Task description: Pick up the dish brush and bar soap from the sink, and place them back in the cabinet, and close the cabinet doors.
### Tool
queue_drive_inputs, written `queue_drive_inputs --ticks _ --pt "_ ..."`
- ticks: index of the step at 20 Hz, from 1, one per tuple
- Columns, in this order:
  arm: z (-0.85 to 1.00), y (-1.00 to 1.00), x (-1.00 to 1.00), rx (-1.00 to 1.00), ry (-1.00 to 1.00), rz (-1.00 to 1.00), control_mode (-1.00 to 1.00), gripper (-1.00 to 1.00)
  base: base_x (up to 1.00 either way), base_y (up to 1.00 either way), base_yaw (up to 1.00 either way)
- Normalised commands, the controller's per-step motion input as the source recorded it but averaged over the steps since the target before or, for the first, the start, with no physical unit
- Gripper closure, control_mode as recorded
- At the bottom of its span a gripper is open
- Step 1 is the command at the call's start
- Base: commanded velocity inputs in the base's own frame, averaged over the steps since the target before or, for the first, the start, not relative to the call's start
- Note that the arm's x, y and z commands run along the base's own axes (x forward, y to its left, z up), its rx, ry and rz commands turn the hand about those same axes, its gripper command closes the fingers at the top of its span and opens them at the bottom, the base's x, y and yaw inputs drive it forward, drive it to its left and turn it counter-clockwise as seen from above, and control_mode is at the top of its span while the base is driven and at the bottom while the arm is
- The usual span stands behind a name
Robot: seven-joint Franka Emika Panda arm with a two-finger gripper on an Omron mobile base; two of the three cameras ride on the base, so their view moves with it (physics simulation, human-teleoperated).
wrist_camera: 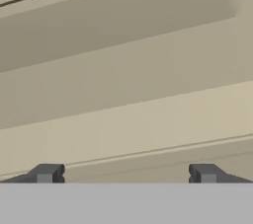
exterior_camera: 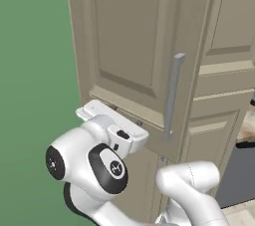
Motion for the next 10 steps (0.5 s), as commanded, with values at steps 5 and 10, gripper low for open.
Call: queue_drive_inputs --ticks 5,10 --pt "-0.05 -0.23 0.42 0.00 -0.01 0.00 -1.00 -1.00 0.00 0.00 0.00" --pt "-0.05 -0.24 0.41 0.00 -0.01 0.00 -1.00 -1.00 0.00 0.00 0.00"
